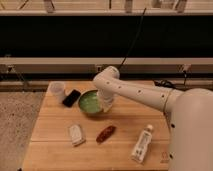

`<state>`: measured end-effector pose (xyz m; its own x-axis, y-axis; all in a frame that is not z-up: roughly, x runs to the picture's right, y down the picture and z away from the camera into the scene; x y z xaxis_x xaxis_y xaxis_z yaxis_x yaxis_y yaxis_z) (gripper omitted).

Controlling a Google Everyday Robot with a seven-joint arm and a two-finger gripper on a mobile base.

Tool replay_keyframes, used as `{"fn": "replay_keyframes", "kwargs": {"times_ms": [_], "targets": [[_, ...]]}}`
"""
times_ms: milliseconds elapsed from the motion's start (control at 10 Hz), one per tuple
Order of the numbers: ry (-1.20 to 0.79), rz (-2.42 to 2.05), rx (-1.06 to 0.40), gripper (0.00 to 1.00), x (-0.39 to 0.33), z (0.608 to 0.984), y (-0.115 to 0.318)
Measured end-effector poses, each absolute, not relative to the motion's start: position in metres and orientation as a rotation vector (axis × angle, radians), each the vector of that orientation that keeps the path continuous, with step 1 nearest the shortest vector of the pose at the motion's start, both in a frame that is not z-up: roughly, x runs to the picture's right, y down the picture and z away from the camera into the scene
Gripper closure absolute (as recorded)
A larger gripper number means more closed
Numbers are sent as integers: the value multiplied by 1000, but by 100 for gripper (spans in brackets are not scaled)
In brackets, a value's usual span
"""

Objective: Drag the ceramic bowl in a circle

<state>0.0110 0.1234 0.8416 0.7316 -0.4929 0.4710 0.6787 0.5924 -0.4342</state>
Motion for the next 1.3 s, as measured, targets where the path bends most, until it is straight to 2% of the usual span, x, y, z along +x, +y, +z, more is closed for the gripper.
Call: {"fn": "replay_keyframes", "kwargs": {"times_ms": [500,900,1300], "targets": [[-327,-676,-647,96,29,842,118],[-335,-667,-645,96,15,847,110],[-329,-620,-657,96,47,849,106]]}}
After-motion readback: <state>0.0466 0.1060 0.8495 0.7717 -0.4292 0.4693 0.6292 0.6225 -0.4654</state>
